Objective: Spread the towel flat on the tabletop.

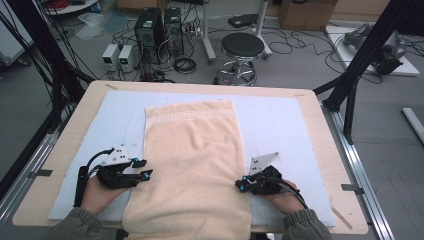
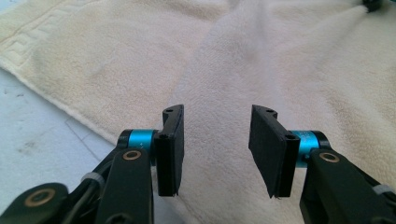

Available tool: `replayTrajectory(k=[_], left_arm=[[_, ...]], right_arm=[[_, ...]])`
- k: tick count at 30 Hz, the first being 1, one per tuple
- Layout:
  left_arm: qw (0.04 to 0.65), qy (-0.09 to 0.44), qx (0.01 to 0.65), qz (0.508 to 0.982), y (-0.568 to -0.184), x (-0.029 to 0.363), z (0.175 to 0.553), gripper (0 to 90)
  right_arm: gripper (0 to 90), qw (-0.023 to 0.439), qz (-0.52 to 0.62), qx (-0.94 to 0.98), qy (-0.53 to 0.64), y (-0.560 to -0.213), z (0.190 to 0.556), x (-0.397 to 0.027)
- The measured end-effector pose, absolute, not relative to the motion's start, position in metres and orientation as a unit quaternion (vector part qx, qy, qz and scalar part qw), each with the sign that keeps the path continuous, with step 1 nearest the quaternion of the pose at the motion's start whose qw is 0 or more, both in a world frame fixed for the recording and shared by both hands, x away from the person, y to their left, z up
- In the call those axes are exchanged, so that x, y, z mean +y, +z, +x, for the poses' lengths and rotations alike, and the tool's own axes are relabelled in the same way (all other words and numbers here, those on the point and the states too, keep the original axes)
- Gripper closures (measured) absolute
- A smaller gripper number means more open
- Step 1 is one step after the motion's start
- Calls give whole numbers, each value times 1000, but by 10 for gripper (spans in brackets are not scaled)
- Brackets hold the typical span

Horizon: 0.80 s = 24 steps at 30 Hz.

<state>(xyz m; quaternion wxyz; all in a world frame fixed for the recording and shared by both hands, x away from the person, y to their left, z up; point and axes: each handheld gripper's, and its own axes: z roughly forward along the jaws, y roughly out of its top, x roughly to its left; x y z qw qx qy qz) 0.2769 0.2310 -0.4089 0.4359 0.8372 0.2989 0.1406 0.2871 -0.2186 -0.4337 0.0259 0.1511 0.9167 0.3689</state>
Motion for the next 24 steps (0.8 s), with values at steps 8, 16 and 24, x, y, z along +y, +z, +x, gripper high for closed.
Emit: replayTrajectory(k=[8, 16, 24], left_arm=[[447, 147, 318, 823, -403, 239, 286, 577], [404, 156, 359, 827, -409, 225, 332, 672], [343, 141, 358, 857, -431, 214, 347, 785]], right_arm=[[740, 39, 156, 902, 400, -426, 272, -229], [632, 94, 191, 889, 405, -421, 310, -222], [580, 84, 228, 887, 393, -435, 336, -219]])
